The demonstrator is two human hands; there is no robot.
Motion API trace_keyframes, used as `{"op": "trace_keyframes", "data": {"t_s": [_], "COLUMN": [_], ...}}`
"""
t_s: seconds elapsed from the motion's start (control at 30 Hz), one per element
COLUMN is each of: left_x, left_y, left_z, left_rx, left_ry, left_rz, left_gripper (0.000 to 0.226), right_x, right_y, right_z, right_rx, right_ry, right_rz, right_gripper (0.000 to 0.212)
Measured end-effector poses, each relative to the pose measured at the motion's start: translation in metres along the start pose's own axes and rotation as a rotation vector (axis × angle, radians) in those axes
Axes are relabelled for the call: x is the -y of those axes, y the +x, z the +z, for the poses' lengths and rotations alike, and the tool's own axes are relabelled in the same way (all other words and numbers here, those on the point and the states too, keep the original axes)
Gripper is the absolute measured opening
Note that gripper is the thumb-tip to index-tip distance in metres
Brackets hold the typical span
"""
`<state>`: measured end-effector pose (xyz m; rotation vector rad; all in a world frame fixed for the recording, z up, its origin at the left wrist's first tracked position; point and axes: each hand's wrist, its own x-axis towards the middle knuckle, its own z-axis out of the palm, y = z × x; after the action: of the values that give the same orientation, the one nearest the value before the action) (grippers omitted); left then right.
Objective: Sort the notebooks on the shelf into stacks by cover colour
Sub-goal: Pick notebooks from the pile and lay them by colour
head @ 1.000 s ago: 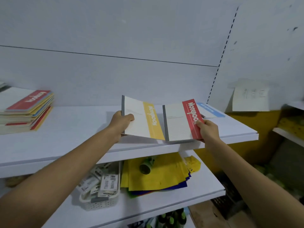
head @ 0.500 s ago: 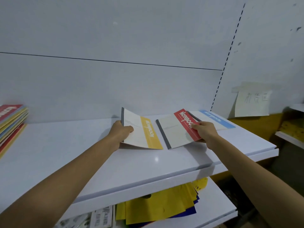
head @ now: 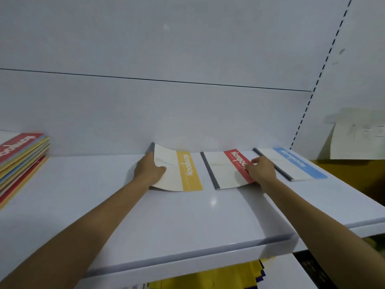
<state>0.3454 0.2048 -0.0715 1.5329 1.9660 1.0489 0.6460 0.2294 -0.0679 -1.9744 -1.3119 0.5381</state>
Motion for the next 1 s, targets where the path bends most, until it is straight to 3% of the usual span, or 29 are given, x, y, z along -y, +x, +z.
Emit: {"op": "trace_keyframes", "data": {"t_s": [0.1, 0.2, 0.3, 0.4, 0.53, 0.67, 1.0], "left_x": [-0.003, -0.006, -0.007, -0.017, -0.034, -0.036, -0.033], "left_y": [0.002, -0.003, -0.01, -0.023, -0.044, -0.047, -0.049], "left_z": [0.002, 0.004, 0.005, 0.01, 0.026, 0.038, 0.04], "left_rx": [-0.022, -0.022, -0.06, 0.0, 0.222, 0.364, 0.302], "left_ry": [0.171, 0.299, 0.479, 0.505, 0.607, 0.715, 0.682], "left_rz": [0.027, 0.023, 0.156, 0.299, 0.284, 0.183, 0.176], "left_gripper": [0.039, 0.058, 0.061, 0.053, 0.06, 0.069, 0.068], "right_x": [0.001, 0.0, -0.003, -0.004, -0.004, -0.003, -0.007], "right_y": [0.007, 0.009, 0.008, 0.002, -0.025, -0.034, -0.031], "right_z": [0.003, 0.004, 0.005, 0.006, 0.012, 0.018, 0.017], "right_rx": [-0.033, -0.055, -0.095, -0.074, 0.19, 0.244, 0.285], "right_ry": [-0.256, -0.473, -0.597, -0.517, -0.458, -0.495, -0.489], "right_rz": [-0.061, -0.121, -0.219, -0.412, -0.658, -0.691, -0.672], "right_gripper": [0.027, 0.027, 0.034, 0.046, 0.063, 0.056, 0.059]}}
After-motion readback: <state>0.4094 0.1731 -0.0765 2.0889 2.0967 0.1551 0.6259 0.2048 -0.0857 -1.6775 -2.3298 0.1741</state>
